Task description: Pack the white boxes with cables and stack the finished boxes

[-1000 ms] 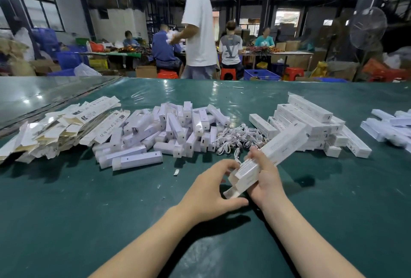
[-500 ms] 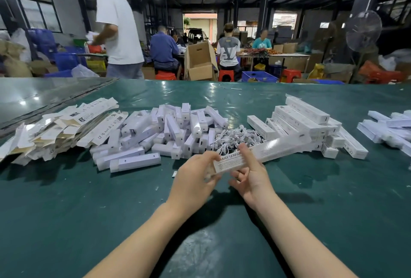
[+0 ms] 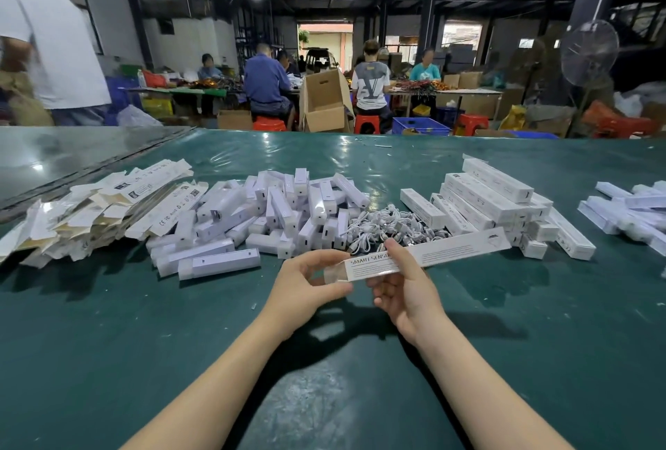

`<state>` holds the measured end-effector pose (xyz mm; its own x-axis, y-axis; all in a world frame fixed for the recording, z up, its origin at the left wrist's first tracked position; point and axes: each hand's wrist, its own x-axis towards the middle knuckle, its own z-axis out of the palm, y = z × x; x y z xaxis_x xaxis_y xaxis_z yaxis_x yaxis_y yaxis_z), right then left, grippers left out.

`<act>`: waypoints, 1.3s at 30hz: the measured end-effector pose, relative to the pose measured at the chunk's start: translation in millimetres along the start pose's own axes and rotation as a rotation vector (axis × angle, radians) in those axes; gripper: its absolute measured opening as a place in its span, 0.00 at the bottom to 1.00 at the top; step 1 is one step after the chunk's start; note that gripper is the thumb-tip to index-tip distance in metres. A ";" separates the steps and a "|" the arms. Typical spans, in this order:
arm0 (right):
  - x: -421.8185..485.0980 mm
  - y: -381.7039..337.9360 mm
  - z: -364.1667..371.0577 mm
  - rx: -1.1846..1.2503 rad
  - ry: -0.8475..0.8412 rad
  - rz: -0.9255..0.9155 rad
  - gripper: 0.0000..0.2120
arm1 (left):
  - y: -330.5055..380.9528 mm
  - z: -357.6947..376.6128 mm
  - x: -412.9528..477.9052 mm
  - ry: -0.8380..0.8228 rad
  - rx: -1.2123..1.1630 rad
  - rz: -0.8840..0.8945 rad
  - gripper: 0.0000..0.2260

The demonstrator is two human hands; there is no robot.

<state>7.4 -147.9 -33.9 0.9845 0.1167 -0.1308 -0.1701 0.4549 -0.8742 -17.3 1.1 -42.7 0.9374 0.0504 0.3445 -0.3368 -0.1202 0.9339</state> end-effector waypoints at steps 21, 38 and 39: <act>2.2 3.6 1.7 0.204 -0.167 0.117 0.23 | 8.2 31.4 -8.0 0.343 -0.195 -0.019 0.12; 3.1 5.2 0.6 0.117 -0.208 0.122 0.22 | 9.1 16.0 -2.7 0.260 -0.373 -0.140 0.10; 3.0 5.4 1.0 0.105 -0.212 0.120 0.22 | 8.4 14.9 -1.9 0.272 -0.403 -0.166 0.10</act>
<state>9.3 -144.2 -38.6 0.9280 0.3524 -0.1206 -0.2997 0.5144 -0.8035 -20.5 -14.8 -36.9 0.9422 0.2994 0.1505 -0.2427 0.3001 0.9225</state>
